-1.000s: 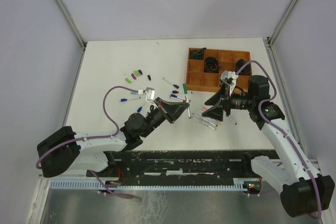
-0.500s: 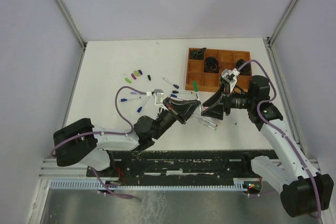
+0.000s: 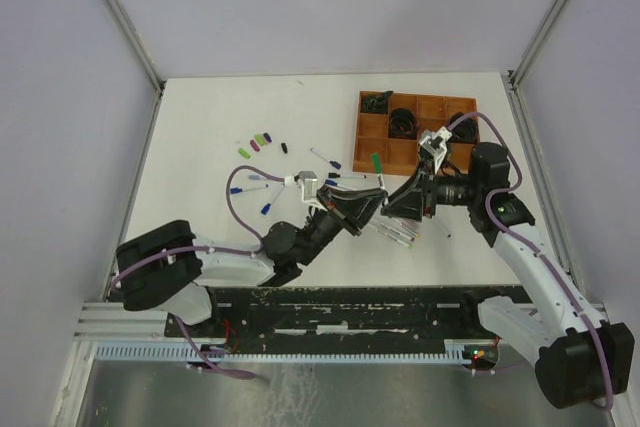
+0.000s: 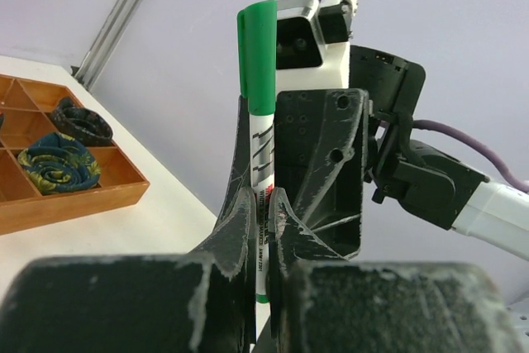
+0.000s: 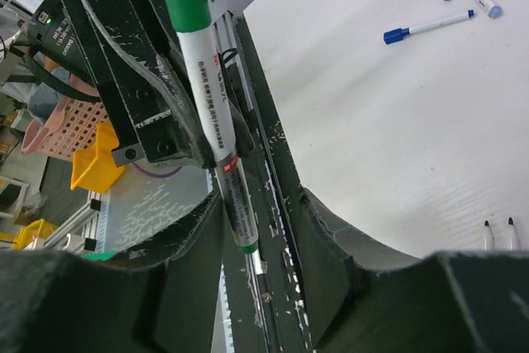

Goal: Open the pen caps
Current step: Pick up the pen from the center of the board, then open the pen cap from the pen, then place the pen cap at the center of the board.

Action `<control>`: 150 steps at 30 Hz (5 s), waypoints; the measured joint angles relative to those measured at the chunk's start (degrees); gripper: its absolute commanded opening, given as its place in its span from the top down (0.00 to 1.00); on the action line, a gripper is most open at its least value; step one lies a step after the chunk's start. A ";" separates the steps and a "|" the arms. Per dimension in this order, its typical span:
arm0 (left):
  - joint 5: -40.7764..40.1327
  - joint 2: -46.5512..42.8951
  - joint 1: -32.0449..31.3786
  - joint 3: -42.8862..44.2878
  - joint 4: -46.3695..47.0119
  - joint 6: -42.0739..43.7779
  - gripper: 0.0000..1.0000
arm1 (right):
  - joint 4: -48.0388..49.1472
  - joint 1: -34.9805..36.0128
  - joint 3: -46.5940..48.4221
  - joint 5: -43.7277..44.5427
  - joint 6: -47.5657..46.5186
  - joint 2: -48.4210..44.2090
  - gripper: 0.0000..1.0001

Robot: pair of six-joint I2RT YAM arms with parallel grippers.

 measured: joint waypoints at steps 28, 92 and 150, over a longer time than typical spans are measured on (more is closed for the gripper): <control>-3.06 -3.58 -0.44 -0.55 -3.26 0.48 0.09 | -9.20 1.38 1.46 0.83 -9.16 0.68 0.98; 9.40 -20.57 32.96 14.29 -48.43 -12.37 0.97 | -35.56 3.65 11.02 12.87 -34.77 4.00 0.98; 3.67 46.18 44.98 80.06 -121.09 -5.35 0.93 | -37.70 0.04 12.24 29.73 -40.48 4.81 0.98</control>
